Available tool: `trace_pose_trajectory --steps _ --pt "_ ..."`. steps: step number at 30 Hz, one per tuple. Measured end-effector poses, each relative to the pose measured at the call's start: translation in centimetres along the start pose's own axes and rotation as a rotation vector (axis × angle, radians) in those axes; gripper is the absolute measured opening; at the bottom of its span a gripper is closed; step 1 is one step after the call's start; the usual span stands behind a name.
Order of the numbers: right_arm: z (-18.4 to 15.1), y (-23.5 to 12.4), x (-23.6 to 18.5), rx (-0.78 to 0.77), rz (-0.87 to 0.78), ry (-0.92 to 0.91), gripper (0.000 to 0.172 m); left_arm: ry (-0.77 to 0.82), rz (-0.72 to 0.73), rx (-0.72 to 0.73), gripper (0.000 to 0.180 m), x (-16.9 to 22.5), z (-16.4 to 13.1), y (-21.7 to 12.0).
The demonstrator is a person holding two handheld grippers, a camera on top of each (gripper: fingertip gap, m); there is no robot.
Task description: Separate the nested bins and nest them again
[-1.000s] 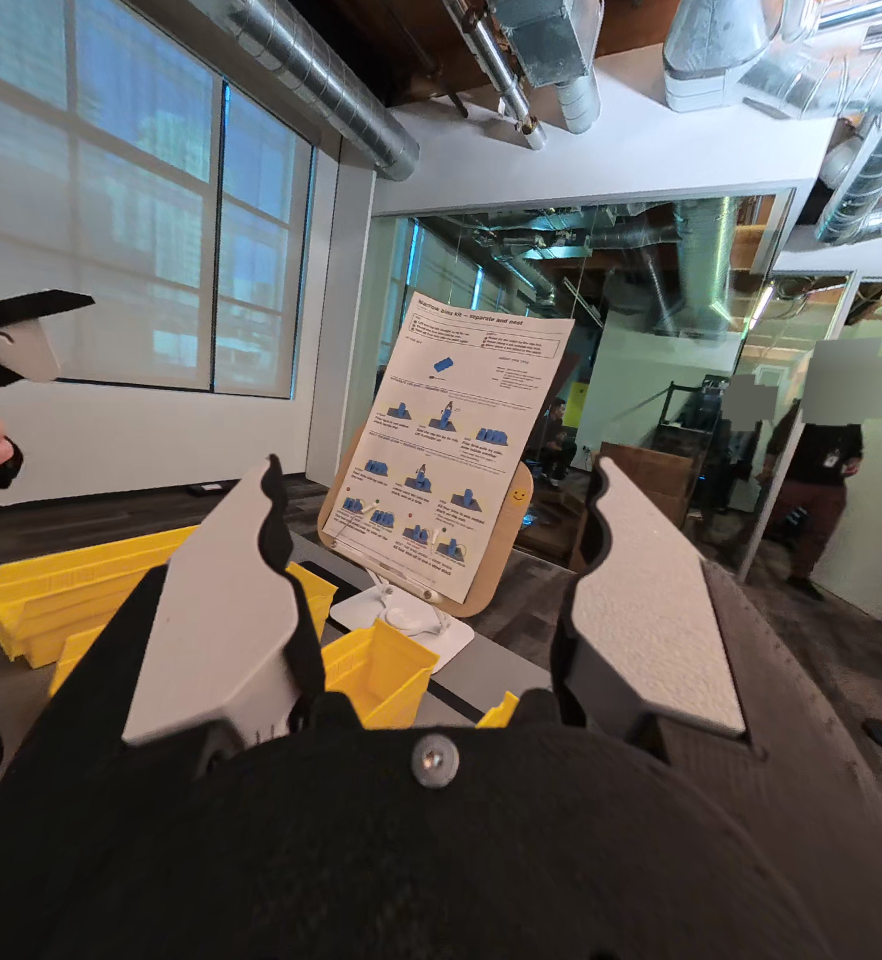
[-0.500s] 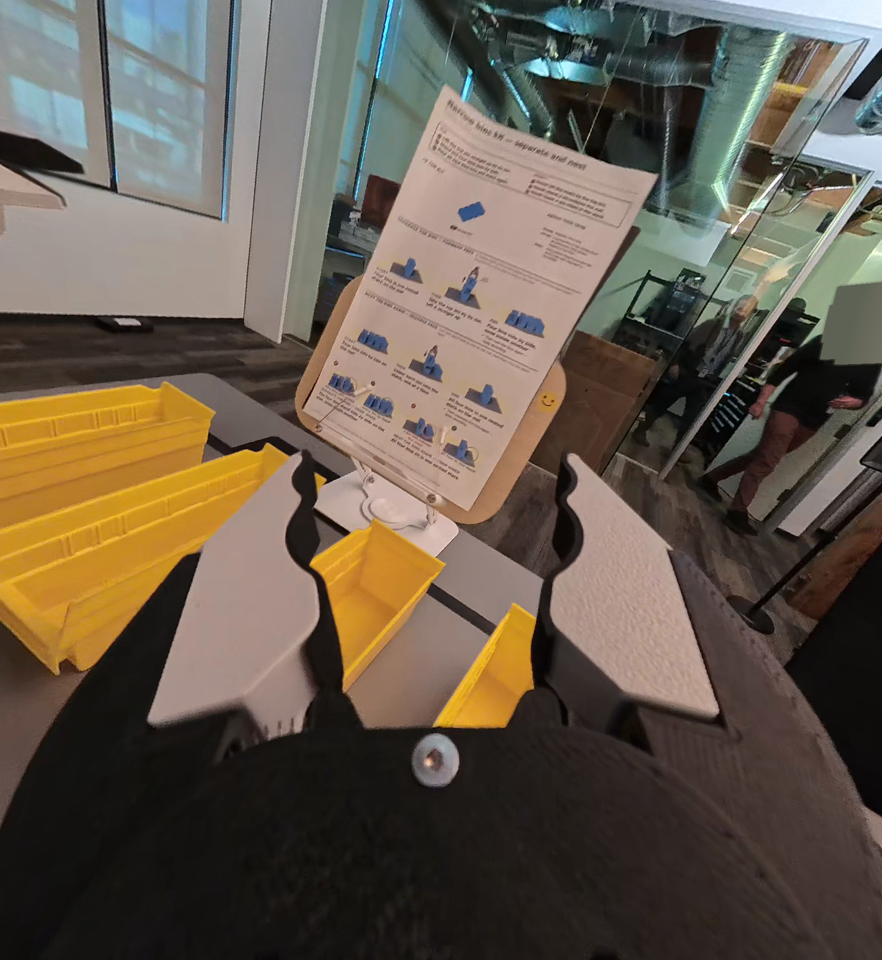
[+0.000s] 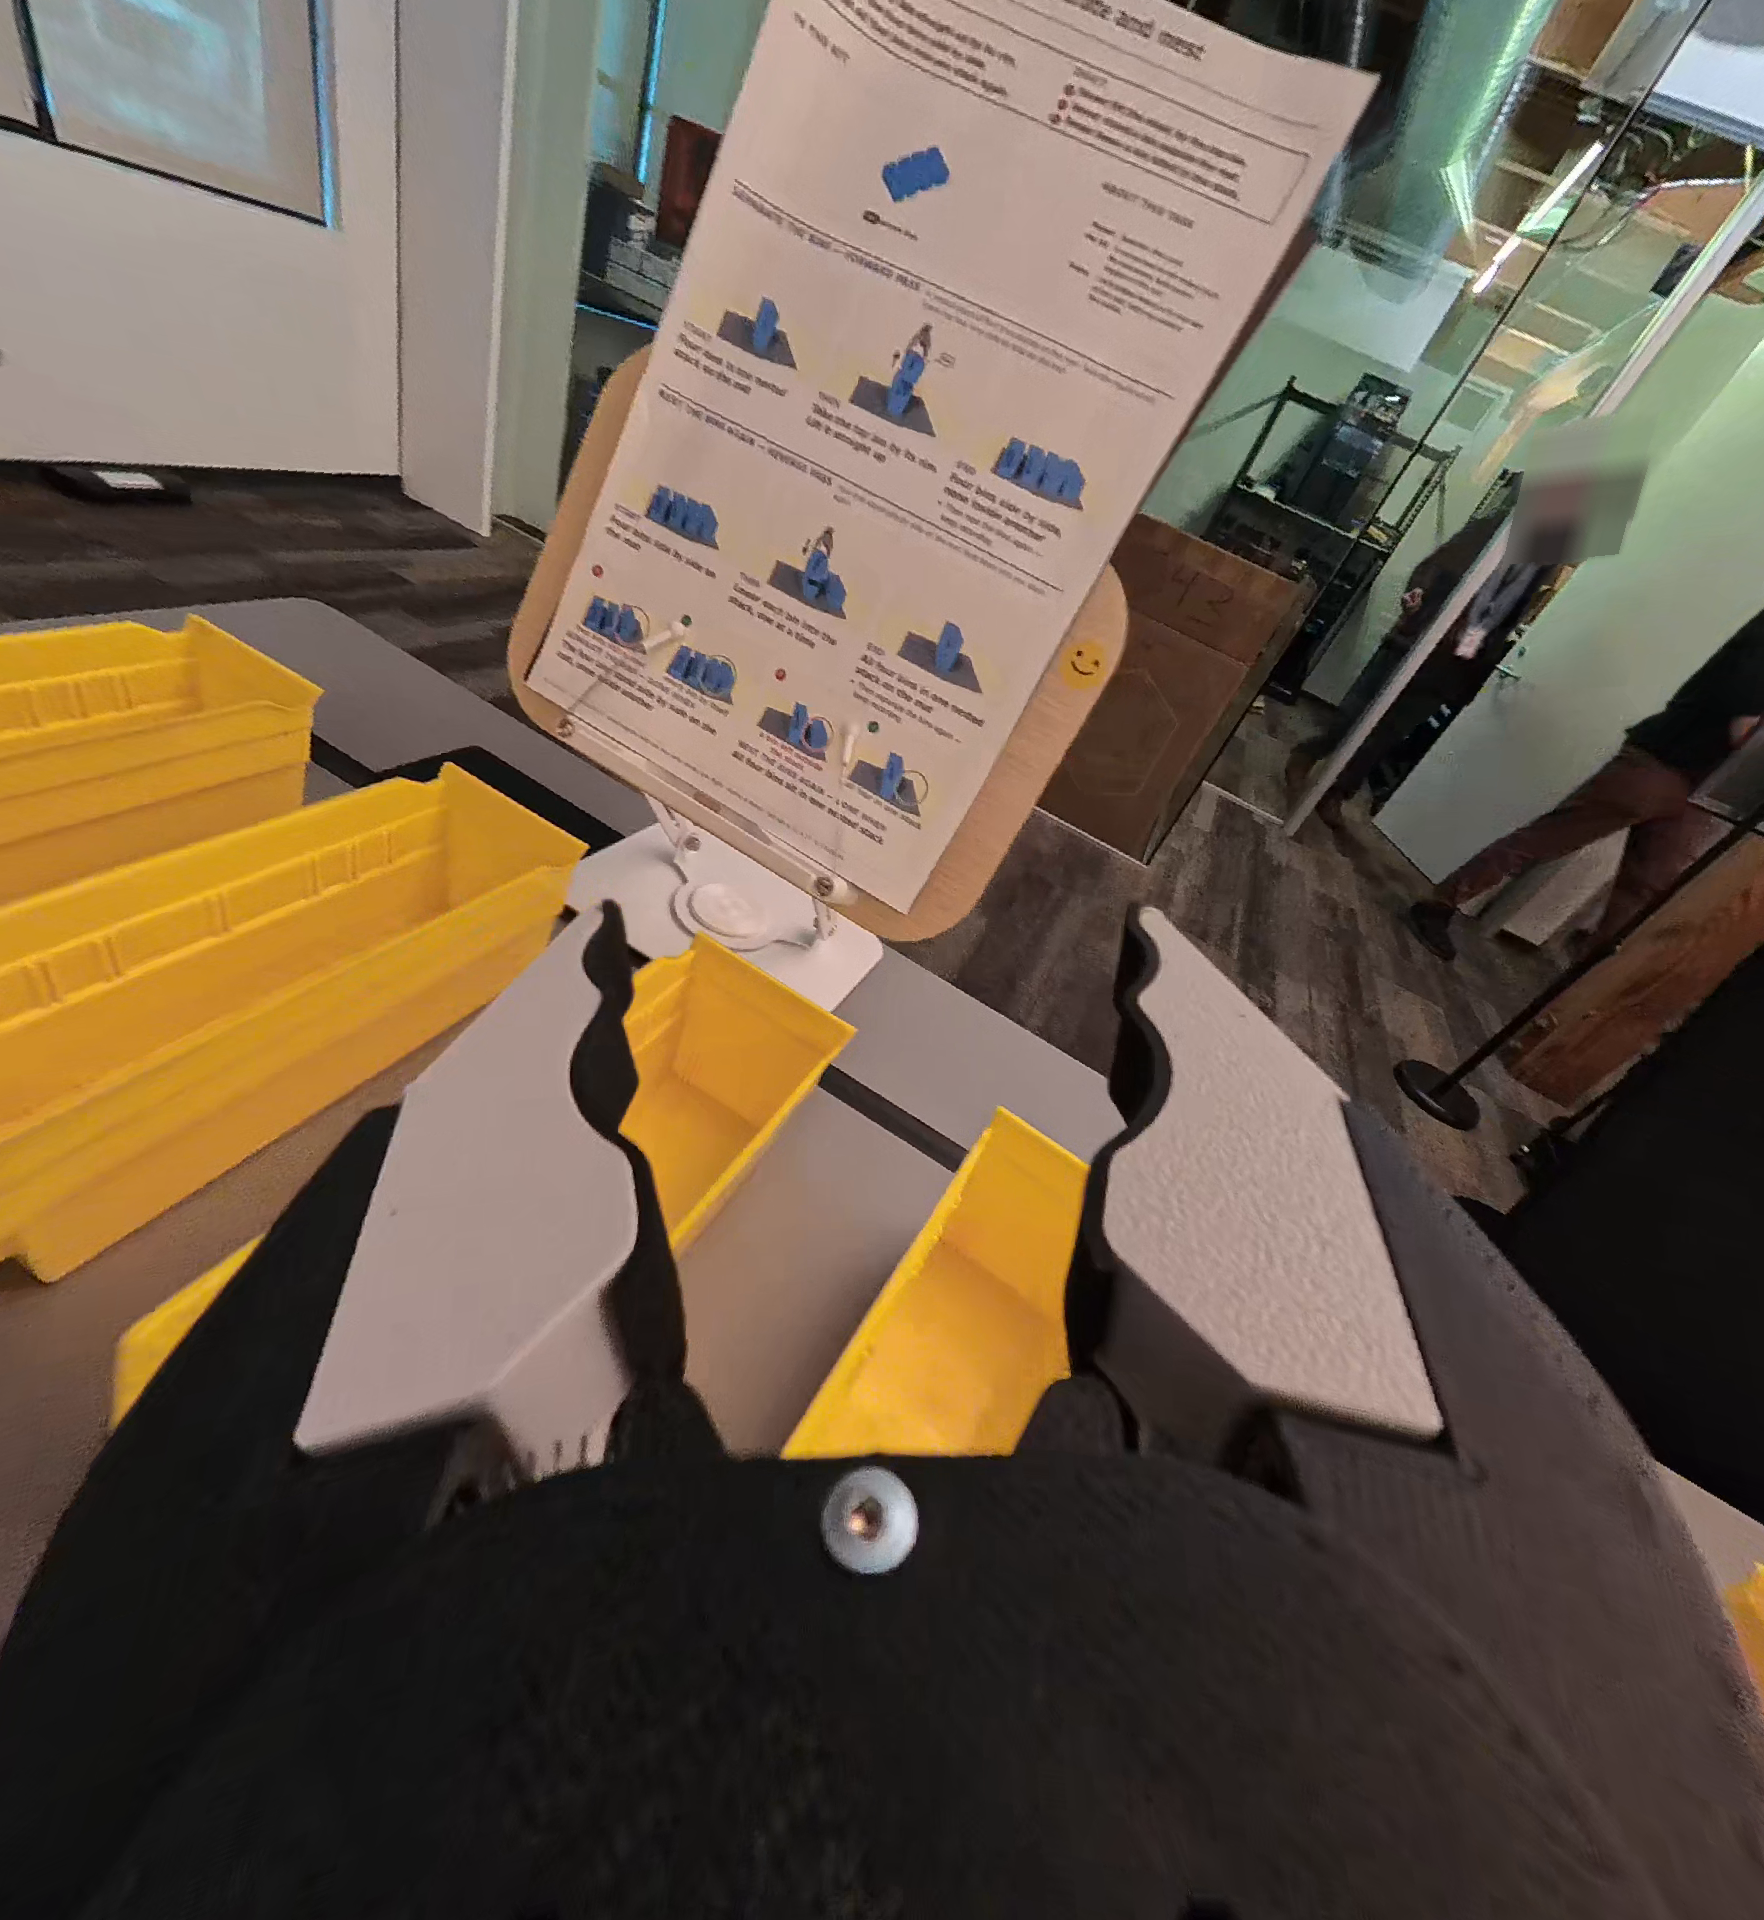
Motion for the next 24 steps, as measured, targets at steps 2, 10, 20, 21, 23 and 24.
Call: trace_pose_trajectory --steps 2,10,20,21,23,24 --pt "-0.3 -0.2 0.9 -0.011 -0.014 0.007 0.094 0.026 0.019 -0.015 0.098 0.3 0.0 0.0" --pt "-0.7 -1.3 3.7 -0.015 0.028 0.106 0.096 -0.013 0.187 -0.046 0.104 -2.1 -0.8 -1.5" --pt "-1.4 -3.0 7.1 -0.018 0.09 0.213 0.097 -0.001 0.318 -0.061 0.115 -1.4 -2.6 -2.5" --pt "-1.4 -3.3 7.5 -0.011 0.101 0.23 0.098 0.041 0.339 -0.062 0.116 -1.5 -3.1 -2.3" --pt "-1.3 -4.0 8.3 0.015 0.126 0.266 0.098 0.091 0.409 -0.088 0.117 -2.5 -4.3 -2.4" --pt "-1.3 -4.3 8.7 0.033 0.132 0.286 0.098 0.09 0.429 -0.084 0.117 -3.0 -4.7 -2.7"
Point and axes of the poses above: each gripper's, where its closed fingertips meet, y out along the fingers, z out of its top, x = y × z across the jaws, the point moved 8 cm from there along -y, back along the fingers, and after that the axes turned 6 degrees about -z, right-handed, at the moved point
